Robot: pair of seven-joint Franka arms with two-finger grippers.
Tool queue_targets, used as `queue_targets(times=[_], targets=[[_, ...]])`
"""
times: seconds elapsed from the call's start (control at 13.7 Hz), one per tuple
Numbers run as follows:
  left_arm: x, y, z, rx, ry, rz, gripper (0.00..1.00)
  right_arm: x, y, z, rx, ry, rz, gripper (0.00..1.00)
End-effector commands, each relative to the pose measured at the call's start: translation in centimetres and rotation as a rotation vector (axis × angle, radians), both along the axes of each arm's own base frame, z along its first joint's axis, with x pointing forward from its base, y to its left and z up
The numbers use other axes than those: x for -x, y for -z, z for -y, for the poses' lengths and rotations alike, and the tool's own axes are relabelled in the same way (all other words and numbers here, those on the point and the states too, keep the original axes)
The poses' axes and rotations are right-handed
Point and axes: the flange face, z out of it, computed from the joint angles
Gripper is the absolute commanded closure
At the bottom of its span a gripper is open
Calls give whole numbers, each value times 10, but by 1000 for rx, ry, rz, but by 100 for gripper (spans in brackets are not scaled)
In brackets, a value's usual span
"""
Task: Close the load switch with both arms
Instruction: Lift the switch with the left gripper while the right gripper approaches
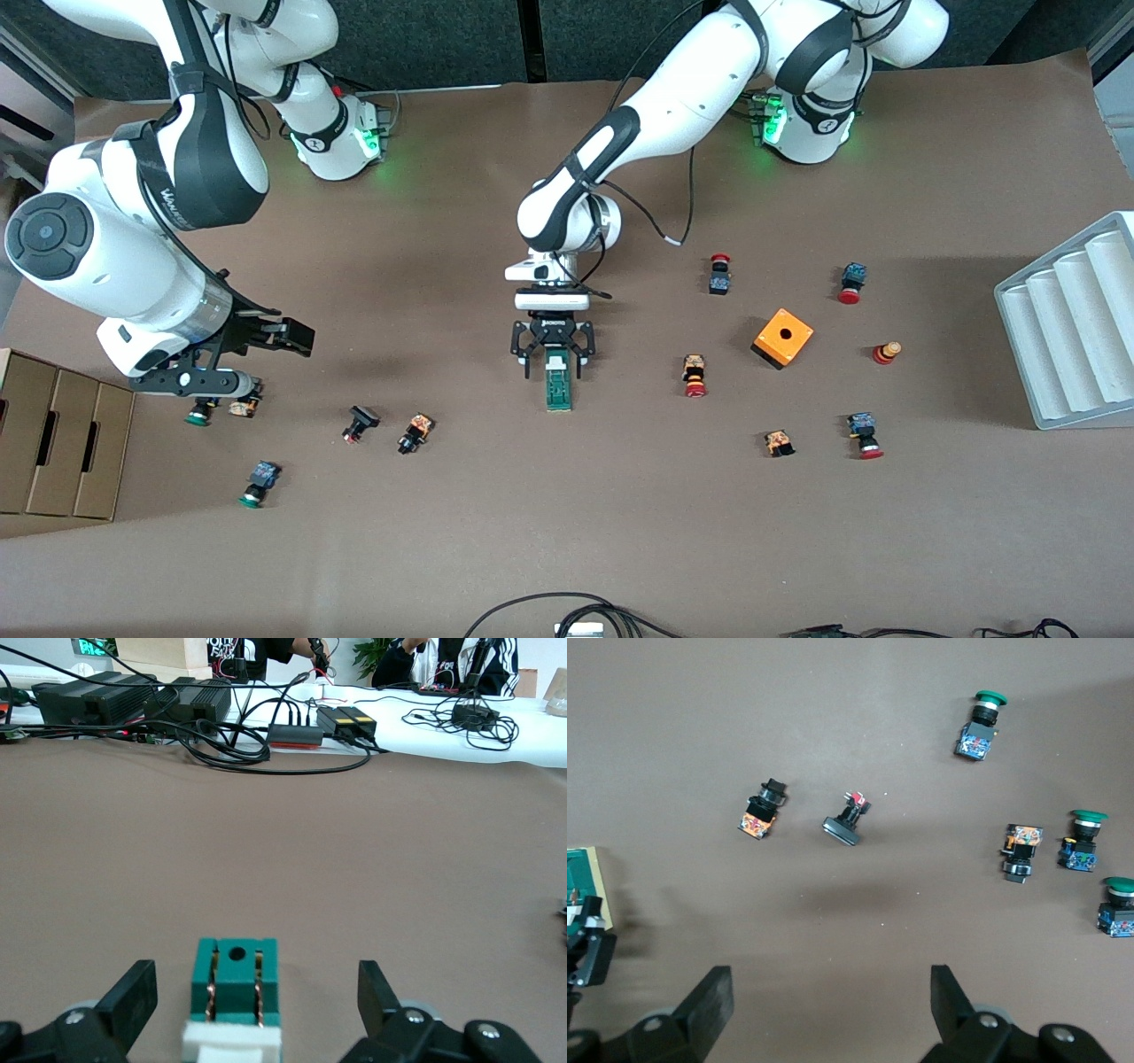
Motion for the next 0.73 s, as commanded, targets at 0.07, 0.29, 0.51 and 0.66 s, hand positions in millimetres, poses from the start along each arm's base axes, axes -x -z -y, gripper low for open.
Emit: queue_targets(times=[0.07,0.29,0.51,0.66], targets=[[7,6,3,14,-18,41,0,-6,7,-3,-21,20,-3,1],[12,12,1,-1,-12,37,0,-8,12,-19,-42,88,4,1],[12,17,0,-14,-12,40,0,-7,17,-50,-57,162,23,1],[17,22,1,-19,-7,33,0,-8,27,-74,-76,232,30,1]])
